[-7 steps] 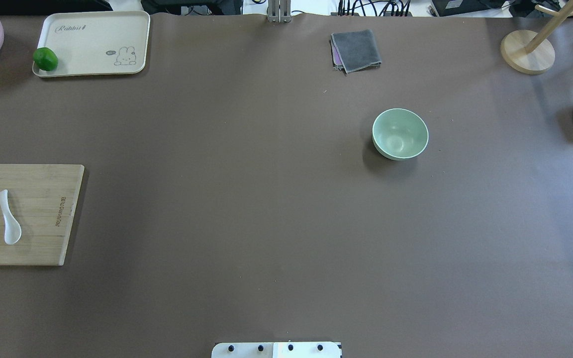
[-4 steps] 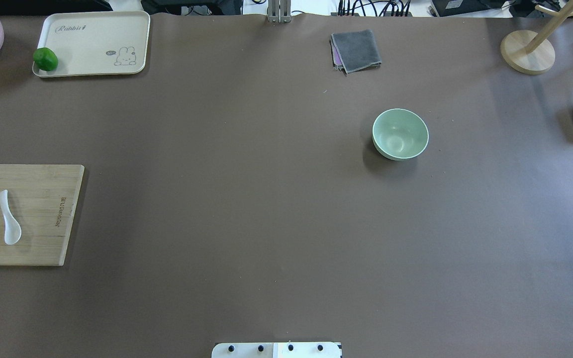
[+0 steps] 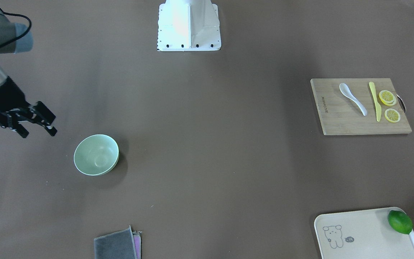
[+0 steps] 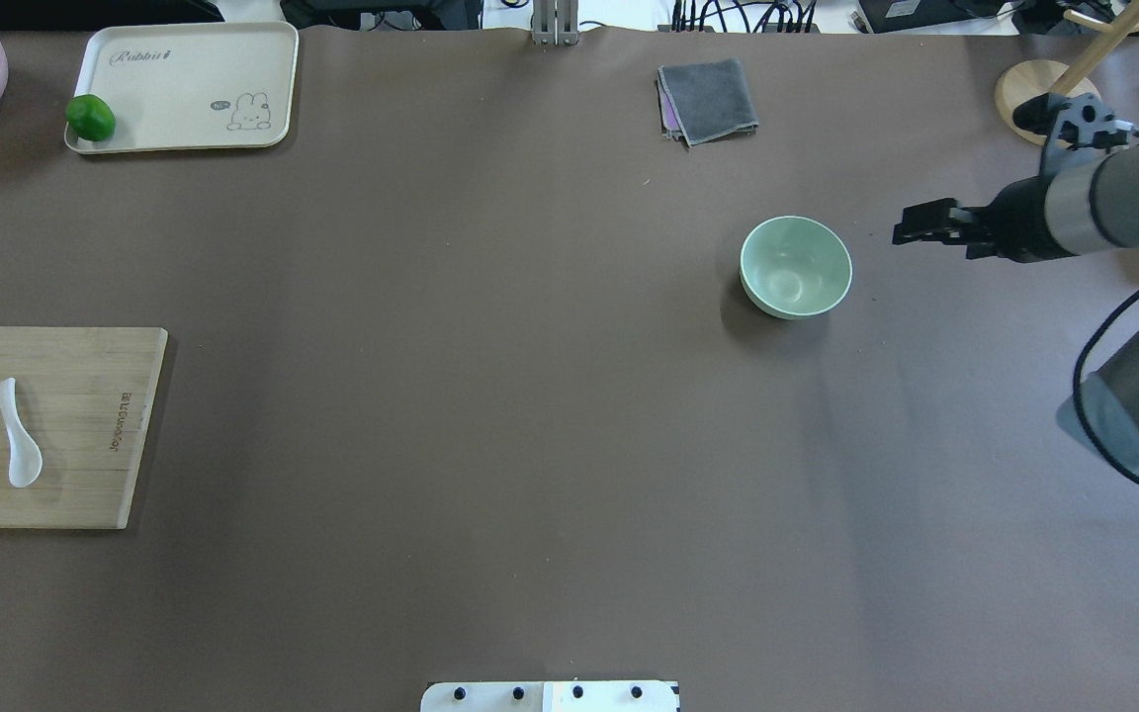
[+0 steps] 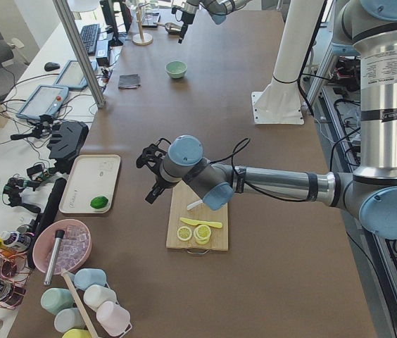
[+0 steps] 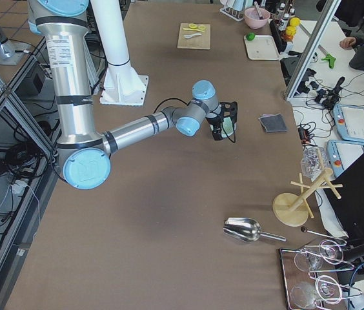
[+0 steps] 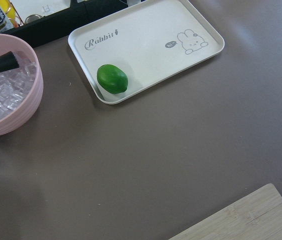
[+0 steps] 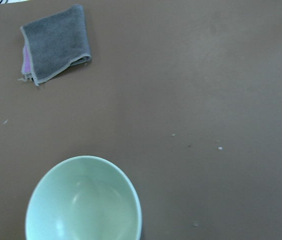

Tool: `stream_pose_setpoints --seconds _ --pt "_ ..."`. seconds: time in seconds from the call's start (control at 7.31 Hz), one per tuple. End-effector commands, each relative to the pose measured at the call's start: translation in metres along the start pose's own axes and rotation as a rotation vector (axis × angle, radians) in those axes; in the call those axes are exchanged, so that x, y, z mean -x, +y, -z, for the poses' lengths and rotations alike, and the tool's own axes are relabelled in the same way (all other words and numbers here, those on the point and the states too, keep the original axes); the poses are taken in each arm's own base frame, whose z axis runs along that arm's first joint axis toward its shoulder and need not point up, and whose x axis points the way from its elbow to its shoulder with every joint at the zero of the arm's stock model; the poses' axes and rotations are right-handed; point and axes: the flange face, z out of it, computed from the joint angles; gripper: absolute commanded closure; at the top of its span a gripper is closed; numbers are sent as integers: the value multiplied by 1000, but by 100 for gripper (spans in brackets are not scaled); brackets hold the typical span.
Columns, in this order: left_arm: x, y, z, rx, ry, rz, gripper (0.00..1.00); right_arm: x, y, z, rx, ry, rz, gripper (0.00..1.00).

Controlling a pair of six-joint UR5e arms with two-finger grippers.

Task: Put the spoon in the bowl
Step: 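Reach the right gripper to the pale green bowl's rim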

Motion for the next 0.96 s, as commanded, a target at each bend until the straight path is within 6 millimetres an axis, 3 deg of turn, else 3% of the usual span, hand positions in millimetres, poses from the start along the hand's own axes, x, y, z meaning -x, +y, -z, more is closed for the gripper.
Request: stream_pose_setpoints --seconds 0.0,0.27,0.55,0.82 --pt "-8 -1 -9 13 18 -15 2 56 27 -54 -47 12 -94 8" --pt "-8 -1 -9 14 18 -14 2 53 46 -81 -91 61 -160 21" --pt "-12 0 -15 23 24 -22 2 47 46 -80 -95 66 -161 22" --pt "-13 0 -16 26 26 -22 2 57 44 -75 -91 53 -160 22"
